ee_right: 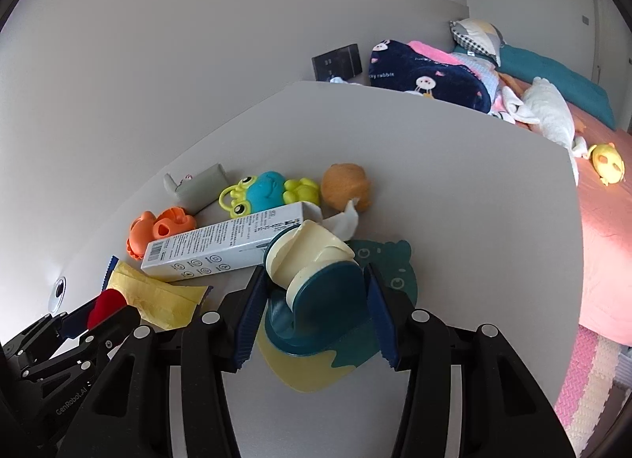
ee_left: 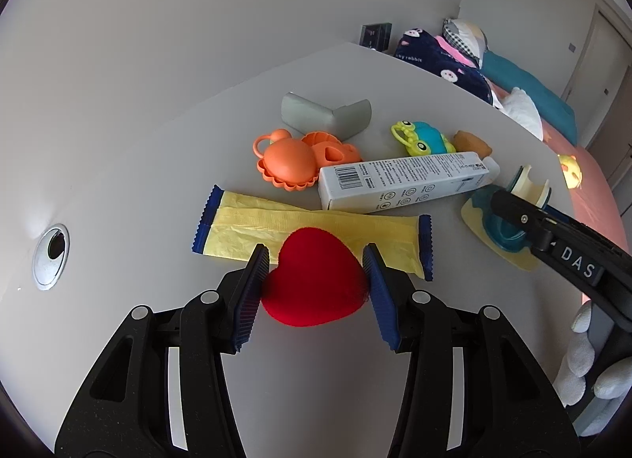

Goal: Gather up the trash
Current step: 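Grasp the teal cup toy with the cream lid with the right gripper, then carry the red heart and teal cup toy over the black bin and open both grippers, then grasp the yellow snack wrapper with the left gripper while the right gripper grasps the white box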

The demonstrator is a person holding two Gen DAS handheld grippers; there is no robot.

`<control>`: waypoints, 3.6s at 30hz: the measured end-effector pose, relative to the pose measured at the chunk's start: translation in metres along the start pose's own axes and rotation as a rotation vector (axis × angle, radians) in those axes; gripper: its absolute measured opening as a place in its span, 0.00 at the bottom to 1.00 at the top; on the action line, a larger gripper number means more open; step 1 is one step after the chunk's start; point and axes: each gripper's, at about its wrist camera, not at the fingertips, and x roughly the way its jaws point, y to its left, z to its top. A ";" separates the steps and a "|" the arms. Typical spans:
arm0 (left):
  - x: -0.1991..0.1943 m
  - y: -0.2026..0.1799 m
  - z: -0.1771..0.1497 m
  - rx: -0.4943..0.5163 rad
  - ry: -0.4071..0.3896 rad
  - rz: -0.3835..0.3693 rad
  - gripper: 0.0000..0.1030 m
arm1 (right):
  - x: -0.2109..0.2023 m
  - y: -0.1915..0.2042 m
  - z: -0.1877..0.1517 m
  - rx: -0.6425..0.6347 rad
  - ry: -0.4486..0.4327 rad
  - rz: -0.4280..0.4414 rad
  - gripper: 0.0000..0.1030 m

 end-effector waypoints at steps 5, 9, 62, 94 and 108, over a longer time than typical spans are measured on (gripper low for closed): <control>-0.007 -0.005 0.001 0.008 -0.014 -0.013 0.47 | -0.020 -0.021 0.011 0.040 -0.042 -0.020 0.50; -0.013 -0.015 0.001 0.027 -0.028 -0.019 0.47 | -0.034 -0.035 0.012 0.060 -0.062 -0.033 0.50; -0.044 -0.255 -0.035 0.327 -0.022 -0.267 0.47 | -0.183 -0.206 -0.047 0.208 -0.164 -0.175 0.50; -0.038 -0.298 -0.058 0.420 0.028 -0.313 0.94 | -0.199 -0.302 -0.068 0.391 -0.193 -0.409 0.81; -0.032 -0.268 -0.051 0.378 0.019 -0.263 0.94 | -0.178 -0.258 -0.058 0.319 -0.191 -0.302 0.81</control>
